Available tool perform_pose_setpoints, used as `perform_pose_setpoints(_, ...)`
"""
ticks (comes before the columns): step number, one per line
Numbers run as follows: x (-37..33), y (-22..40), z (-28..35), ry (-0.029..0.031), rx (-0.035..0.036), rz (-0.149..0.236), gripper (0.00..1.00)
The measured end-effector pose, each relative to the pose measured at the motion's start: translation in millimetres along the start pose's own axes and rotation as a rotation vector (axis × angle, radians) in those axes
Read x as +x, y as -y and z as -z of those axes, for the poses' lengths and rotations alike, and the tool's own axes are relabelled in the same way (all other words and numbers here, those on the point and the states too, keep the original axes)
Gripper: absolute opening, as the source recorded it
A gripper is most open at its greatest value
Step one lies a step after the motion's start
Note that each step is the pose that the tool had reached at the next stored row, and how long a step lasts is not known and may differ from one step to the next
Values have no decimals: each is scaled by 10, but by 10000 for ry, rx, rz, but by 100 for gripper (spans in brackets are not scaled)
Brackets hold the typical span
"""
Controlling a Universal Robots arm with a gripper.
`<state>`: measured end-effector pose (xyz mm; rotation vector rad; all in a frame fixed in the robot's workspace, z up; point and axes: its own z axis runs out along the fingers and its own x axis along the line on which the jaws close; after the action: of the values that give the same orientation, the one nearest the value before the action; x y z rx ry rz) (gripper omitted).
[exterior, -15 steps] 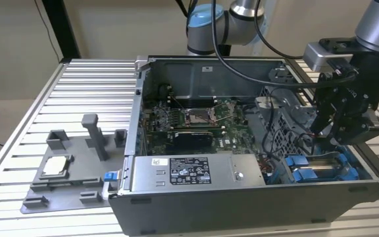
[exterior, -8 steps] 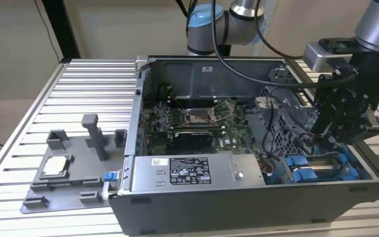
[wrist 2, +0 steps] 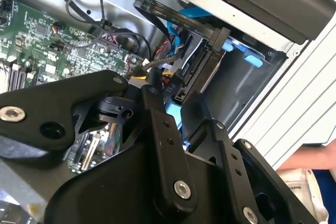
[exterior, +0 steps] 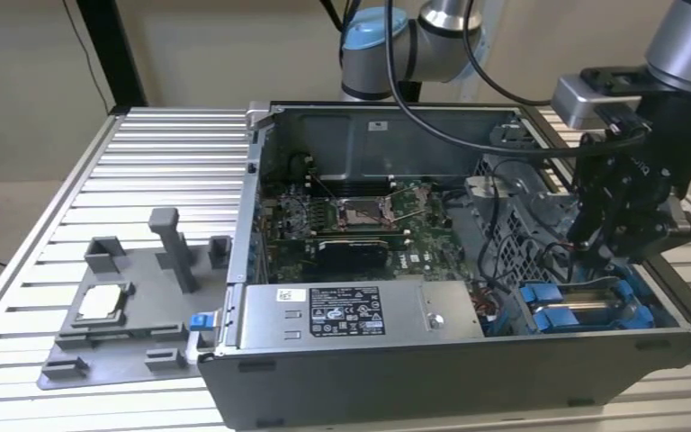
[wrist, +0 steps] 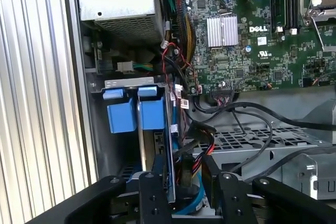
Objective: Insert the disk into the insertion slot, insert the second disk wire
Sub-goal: 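Insert the second disk wire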
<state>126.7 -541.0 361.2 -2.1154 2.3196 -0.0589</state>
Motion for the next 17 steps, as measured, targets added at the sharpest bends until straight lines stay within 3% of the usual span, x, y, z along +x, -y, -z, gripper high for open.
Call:
perform_pose_setpoints(8,-34,-2,17,3,25,62,100)
perform_pose_setpoints(17,-36,16,16,-73,22,66,100)
